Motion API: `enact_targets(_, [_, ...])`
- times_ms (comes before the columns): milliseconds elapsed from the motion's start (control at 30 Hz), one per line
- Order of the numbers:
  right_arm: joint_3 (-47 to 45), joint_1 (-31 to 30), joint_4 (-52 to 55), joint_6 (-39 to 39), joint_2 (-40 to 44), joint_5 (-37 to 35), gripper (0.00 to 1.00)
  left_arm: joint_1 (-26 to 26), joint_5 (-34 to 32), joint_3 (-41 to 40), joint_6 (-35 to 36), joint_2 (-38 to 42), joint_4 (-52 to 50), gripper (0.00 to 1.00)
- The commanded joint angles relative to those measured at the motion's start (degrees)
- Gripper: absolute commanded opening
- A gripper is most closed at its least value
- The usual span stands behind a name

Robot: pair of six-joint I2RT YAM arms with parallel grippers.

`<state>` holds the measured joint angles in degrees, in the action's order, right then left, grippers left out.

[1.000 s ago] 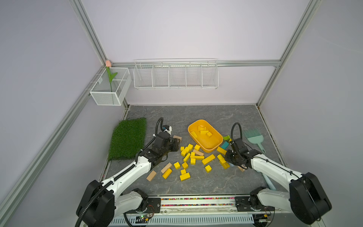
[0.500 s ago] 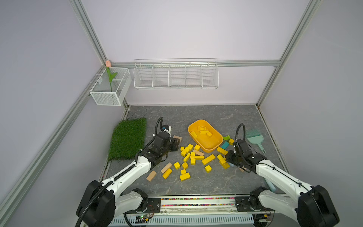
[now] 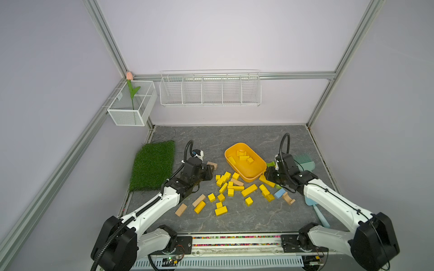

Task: Pick out the yellow building blocks
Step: Pick up the building block from the center of the board.

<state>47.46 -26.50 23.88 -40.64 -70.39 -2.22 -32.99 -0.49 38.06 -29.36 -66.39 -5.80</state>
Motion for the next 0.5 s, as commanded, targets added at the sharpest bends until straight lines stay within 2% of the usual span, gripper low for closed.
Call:
enact_targets(0, [5.8, -0.7, 1.9, 2.7, -4.5, 0.7, 0.22, 0.6, 0.5, -1.0, -0.7, 1.4, 1.3, 0.46])
enact_targets(467, [23.7, -0.7, 5.9, 5.0, -26.6, 0.5, 0.23, 1.2, 1.4, -1.9, -0.9, 2.1, 2.0, 0.47])
